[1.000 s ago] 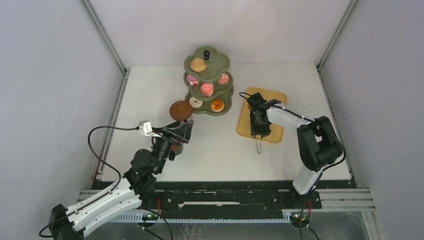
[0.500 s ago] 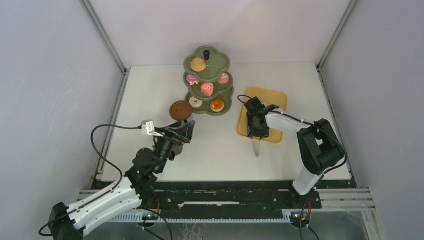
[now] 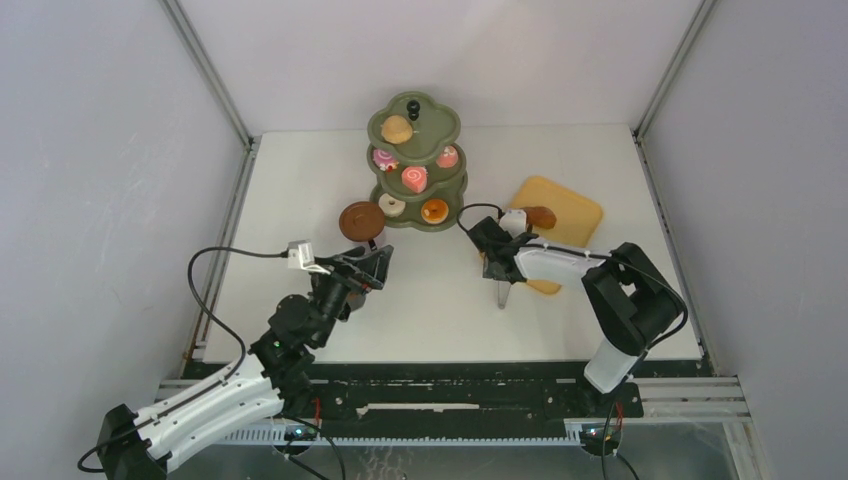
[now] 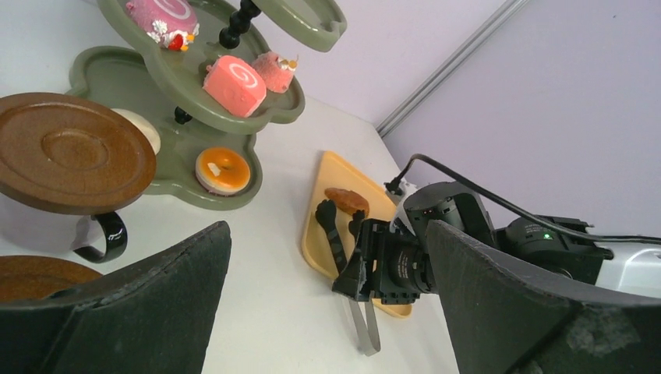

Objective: Serve the afternoon tea
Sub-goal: Place the clamp on the tray, then pick up the clamp from the tray, then pick up the desert from the tray.

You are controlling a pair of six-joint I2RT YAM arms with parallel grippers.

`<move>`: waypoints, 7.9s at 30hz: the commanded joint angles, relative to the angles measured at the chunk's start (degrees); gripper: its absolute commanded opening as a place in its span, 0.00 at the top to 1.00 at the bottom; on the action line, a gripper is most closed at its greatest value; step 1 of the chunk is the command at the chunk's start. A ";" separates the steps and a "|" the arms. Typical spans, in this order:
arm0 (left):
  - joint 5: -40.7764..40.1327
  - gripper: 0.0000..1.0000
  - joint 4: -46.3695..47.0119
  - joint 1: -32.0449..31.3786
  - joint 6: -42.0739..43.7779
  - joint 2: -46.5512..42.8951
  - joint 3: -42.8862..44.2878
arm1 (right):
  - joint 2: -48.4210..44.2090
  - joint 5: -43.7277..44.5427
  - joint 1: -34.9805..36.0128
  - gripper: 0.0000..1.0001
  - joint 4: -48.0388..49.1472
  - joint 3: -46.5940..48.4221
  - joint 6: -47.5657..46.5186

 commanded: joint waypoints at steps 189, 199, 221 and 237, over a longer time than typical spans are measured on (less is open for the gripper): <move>-0.51 0.00 2.01 -1.06 -0.28 3.85 1.42 | -3.97 -2.24 -13.84 0.55 -0.11 8.00 -3.63; -1.31 0.00 3.39 -0.98 0.36 6.21 1.75 | 1.31 -2.75 -16.00 0.55 -0.68 12.97 -5.62; -1.40 0.00 2.12 -0.98 -0.70 3.50 1.60 | 0.16 -2.86 -15.15 0.87 -3.91 12.95 -9.25; -2.55 0.00 -1.75 -0.98 -1.46 -1.32 2.12 | -12.96 -4.39 -12.82 0.97 -6.26 12.77 -10.04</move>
